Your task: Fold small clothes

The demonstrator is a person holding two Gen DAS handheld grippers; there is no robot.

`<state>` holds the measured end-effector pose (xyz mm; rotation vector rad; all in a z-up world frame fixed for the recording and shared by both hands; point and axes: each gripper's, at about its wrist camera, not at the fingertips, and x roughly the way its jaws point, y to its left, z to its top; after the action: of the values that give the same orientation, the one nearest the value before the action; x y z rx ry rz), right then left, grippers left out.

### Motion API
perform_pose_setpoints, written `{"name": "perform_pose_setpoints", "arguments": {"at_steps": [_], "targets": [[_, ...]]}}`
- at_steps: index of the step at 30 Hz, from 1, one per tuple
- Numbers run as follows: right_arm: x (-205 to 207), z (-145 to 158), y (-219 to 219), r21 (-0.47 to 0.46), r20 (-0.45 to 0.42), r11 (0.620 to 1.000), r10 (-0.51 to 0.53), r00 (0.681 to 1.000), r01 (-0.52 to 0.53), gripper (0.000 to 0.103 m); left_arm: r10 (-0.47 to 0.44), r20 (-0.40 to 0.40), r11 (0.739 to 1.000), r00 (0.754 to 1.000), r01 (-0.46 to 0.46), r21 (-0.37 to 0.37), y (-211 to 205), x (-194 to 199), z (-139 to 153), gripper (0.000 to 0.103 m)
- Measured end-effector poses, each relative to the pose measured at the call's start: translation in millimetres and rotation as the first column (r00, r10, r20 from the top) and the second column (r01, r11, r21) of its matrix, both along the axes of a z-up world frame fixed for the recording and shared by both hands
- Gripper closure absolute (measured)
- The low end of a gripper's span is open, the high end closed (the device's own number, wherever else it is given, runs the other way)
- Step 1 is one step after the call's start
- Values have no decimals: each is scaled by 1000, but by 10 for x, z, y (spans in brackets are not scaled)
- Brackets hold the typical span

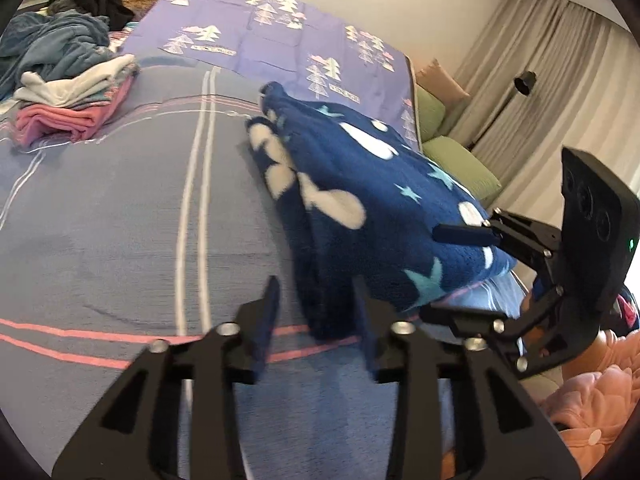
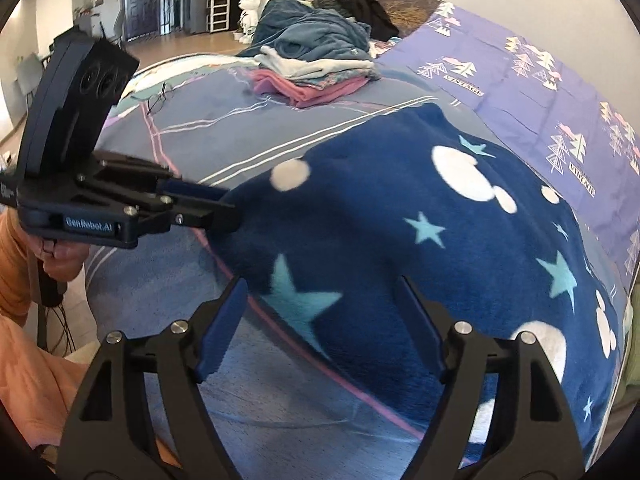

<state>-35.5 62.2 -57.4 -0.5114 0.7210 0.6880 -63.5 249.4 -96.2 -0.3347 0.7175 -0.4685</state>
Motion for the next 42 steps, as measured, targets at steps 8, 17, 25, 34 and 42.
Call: {"name": "perform_pose_setpoints", "arguments": {"at_steps": [8, 17, 25, 34, 42], "targets": [[-158, -123, 180, -109, 98, 993, 52, 994, -41, 17, 46, -7, 998, 999, -46, -34, 176, 45, -14, 42], [-230, -372, 362, -244, 311, 970, 65, 948, 14, 11, 95, -56, 970, 994, -106, -220, 501, 196, -94, 25], [-176, -468, 716, -271, 451, 960, 63, 891, 69, 12, -69, -42, 922, 997, 48, -384, 433, 645, -25, 9], [-105, -452, 774, -229, 434, 972, 59, 899, 47, 64, -226, -142, 892, 964, 146, -428, 5, 1823, -17, 10], [-11, -417, 638, -156, 327, 988, 55, 943, -4, 78, -89, -125, 939, 988, 42, -341, -151, 1967, -94, 80]]}}
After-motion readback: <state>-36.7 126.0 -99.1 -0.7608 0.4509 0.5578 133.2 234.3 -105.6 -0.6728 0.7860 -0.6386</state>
